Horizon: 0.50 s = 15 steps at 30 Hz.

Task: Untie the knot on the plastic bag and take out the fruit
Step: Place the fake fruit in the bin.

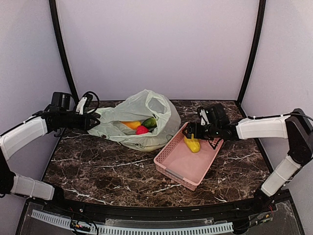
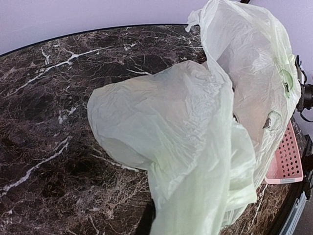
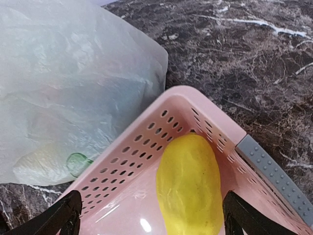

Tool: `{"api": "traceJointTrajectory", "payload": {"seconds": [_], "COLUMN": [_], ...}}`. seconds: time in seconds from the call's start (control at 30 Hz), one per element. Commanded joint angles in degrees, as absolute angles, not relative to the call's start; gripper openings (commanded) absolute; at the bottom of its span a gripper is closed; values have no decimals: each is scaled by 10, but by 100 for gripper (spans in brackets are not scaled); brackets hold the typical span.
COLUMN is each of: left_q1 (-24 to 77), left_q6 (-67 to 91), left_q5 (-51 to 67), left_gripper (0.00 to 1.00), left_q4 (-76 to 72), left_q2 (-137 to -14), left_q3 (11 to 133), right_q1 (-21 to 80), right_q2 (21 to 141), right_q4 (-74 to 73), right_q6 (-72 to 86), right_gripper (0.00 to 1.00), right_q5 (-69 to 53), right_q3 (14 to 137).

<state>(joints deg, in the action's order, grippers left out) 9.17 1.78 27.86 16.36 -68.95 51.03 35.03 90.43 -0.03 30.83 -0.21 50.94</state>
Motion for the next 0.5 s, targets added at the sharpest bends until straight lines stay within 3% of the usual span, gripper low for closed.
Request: {"api": "traceJointTrajectory", "payload": {"seconds": [0.0, 0.23, 0.37, 0.43, 0.47], "left_q1": [94, 105, 106, 106, 107], "left_q6": [4, 24, 37, 34, 31], "left_q5": [324, 317, 305, 285, 258], "left_gripper": [1, 1, 7, 21, 33], "left_q4": [151, 179, 218, 247, 258], "left_q2": [-650, -623, -581, -553, -532], "left_q3": [488, 475, 458, 460, 467], "right_q1": [366, 454, 488, 493, 493], "right_q2": [852, 854, 877, 891, 896], "right_q4": [3, -14, 15, 21, 21], "right_q6": [303, 239, 231, 237, 242], "right_gripper": [99, 99, 99, 99, 99], "right_q5": [-14, -6, -28, -28, -24], "right_q3": [533, 621, 648, 658, 661]}}
